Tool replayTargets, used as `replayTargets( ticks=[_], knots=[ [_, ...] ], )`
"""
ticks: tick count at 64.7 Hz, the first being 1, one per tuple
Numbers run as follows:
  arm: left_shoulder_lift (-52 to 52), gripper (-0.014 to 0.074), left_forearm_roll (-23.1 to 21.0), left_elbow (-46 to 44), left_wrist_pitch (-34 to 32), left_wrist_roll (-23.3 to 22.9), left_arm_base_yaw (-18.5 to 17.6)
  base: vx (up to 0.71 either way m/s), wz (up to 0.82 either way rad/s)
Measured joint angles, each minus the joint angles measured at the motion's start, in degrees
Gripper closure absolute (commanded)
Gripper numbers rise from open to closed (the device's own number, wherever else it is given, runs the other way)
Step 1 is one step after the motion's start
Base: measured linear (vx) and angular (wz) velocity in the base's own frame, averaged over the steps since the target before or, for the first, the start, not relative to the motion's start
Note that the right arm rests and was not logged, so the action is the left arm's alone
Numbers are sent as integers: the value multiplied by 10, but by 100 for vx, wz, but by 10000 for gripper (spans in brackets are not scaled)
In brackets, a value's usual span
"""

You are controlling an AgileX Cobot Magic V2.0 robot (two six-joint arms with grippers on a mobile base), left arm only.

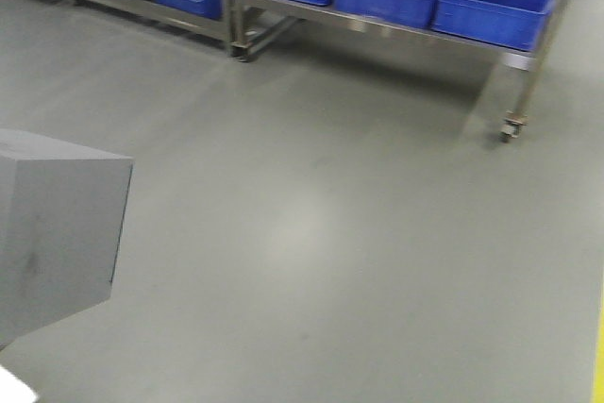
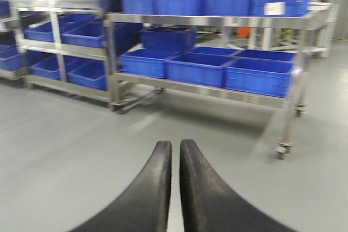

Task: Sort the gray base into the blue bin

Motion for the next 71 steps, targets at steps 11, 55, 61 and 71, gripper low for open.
replayTargets(
  ticks=[11, 55, 61, 71],
  knots=[
    [0, 601, 0, 0, 0, 0, 0, 11, -54],
    [0, 601, 0, 0, 0, 0, 0, 19, -54],
    [0, 601, 0, 0, 0, 0, 0, 29, -21],
    [0, 601, 0, 0, 0, 0, 0, 32, -8]
  ],
)
